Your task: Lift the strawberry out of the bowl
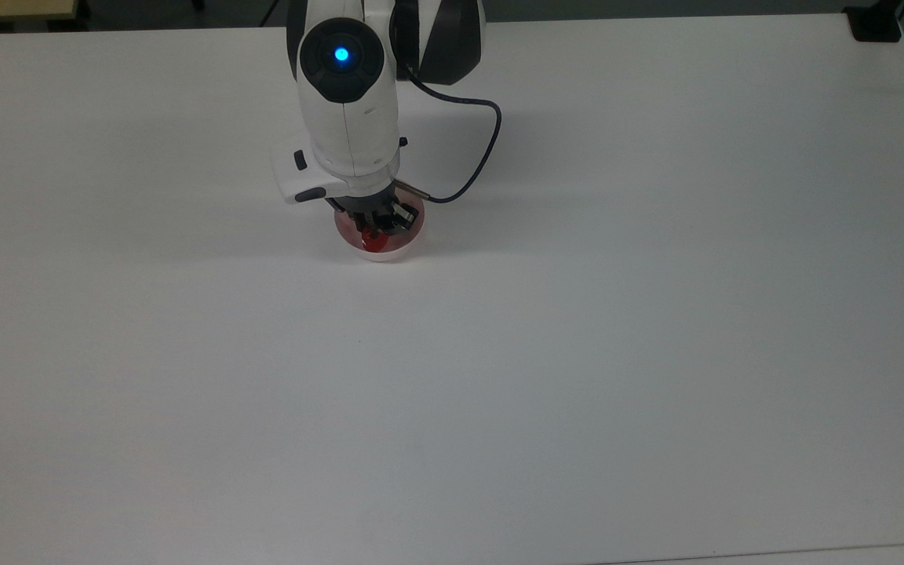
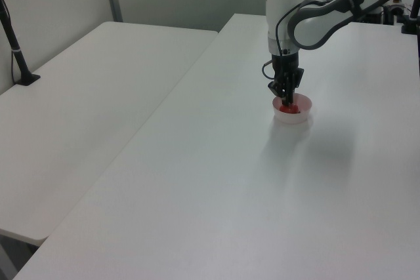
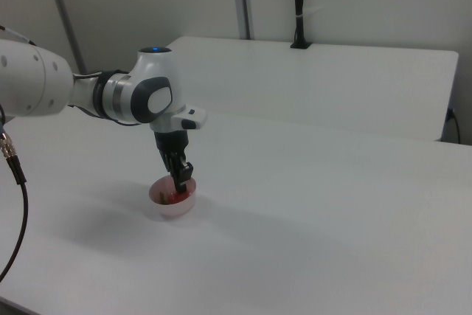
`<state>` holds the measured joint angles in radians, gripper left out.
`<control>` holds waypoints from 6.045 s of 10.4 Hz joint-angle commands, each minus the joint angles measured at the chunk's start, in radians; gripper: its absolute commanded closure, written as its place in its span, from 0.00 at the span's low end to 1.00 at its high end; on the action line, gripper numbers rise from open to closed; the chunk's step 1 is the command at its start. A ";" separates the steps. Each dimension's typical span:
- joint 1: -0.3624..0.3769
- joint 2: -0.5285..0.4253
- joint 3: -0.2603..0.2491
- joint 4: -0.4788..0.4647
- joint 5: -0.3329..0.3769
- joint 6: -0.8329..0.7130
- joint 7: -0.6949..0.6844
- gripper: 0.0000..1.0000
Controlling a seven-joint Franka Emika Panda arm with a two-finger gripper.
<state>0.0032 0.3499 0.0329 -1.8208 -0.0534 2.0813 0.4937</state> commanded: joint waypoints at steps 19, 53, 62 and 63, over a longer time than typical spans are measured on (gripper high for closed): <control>0.003 -0.019 0.007 -0.077 0.004 -0.036 0.283 0.52; -0.365 -0.157 0.012 -0.041 -0.017 -0.207 -0.711 0.84; -0.408 -0.037 0.012 -0.040 -0.048 -0.044 -0.712 0.09; -0.408 -0.046 0.012 -0.040 -0.046 -0.049 -0.712 0.00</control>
<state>-0.4002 0.3222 0.0419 -1.8582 -0.0917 2.0236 -0.2026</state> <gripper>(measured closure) 0.493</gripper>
